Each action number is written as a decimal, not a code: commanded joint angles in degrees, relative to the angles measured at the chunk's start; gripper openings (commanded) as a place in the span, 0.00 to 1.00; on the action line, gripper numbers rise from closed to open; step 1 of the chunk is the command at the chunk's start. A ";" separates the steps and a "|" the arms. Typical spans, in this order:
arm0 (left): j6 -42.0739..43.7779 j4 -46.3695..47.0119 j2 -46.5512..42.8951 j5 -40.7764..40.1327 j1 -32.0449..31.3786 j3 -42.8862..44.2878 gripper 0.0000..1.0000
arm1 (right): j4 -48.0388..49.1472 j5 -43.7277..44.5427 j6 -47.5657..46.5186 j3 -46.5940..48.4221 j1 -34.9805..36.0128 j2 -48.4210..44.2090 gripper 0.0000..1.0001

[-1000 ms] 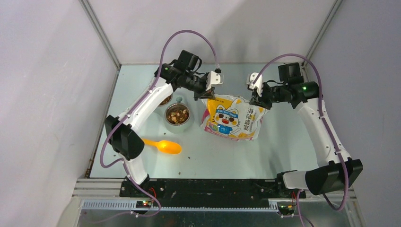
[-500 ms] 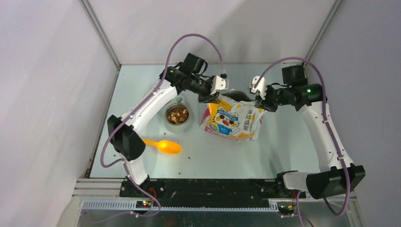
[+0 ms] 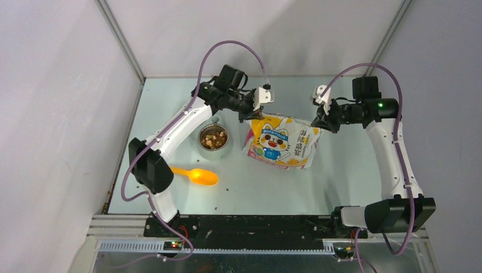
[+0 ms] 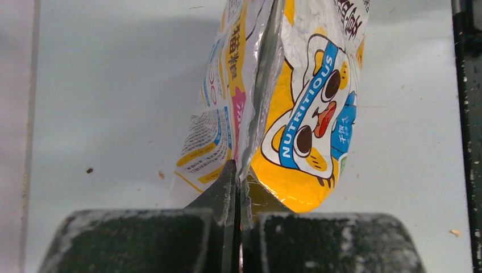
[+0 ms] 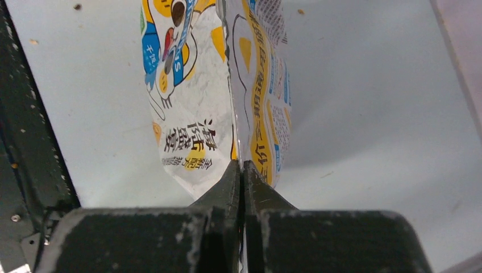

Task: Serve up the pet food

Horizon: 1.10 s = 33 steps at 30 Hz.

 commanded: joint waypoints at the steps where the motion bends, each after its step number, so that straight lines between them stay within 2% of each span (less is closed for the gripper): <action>1: -4.47 -1.25 -4.33 -4.24 5.83 -1.04 0.00 | -0.31 0.83 2.26 3.45 -3.28 -0.97 0.00; 7: -4.42 -3.05 -4.08 0.34 3.63 -0.29 0.00 | 2.45 3.09 2.76 2.14 3.17 -1.03 0.02; 8: -4.70 -3.13 -3.99 0.58 3.10 -0.21 0.00 | 3.59 4.14 2.84 1.43 4.97 -1.04 0.11; 10: -4.94 -3.24 -3.82 0.87 2.42 0.12 0.00 | 5.99 5.49 3.52 0.14 7.66 -1.08 0.22; 12: -5.32 -3.28 -3.70 1.03 2.00 0.33 0.00 | 8.46 6.37 4.66 -0.99 10.12 -1.08 0.30; 15: -5.87 -3.30 -3.67 1.25 1.80 0.48 0.00 | 10.65 7.58 6.24 -1.38 13.17 0.12 0.36; 18: -6.12 -3.56 -3.79 1.33 1.78 0.49 0.00 | 13.35 9.05 7.57 -1.39 16.23 1.23 0.38; 20: -6.07 -3.76 -3.84 1.20 1.80 0.49 0.00 | 14.59 9.74 8.24 -1.28 17.58 2.00 0.37; 22: -6.08 -3.98 -3.89 1.07 1.78 0.45 0.00 | 15.92 10.56 9.61 -1.22 18.40 2.42 0.27; 23: -5.97 -4.02 -3.96 1.03 1.78 0.41 0.00 | 16.40 11.14 10.23 -1.22 18.54 2.49 0.14; 25: -5.70 -4.17 -4.08 0.72 1.78 0.40 0.00 | 17.58 11.53 11.36 -1.21 18.19 2.32 0.00; 28: -4.90 -4.07 -4.42 1.47 1.84 0.45 0.00 | 18.64 10.90 13.12 -0.76 17.05 1.94 0.00; 30: -2.90 -3.73 -5.08 6.32 1.76 -0.19 0.13 | 18.78 10.39 14.09 -0.33 16.47 2.01 0.00; 31: -2.95 -1.06 -5.38 7.28 1.34 -0.77 0.25 | 18.94 10.07 14.31 -0.25 16.47 2.11 0.00; 33: -3.94 4.49 -6.16 8.48 -0.03 -2.79 0.33 | 18.80 9.25 14.69 0.08 16.49 2.40 0.00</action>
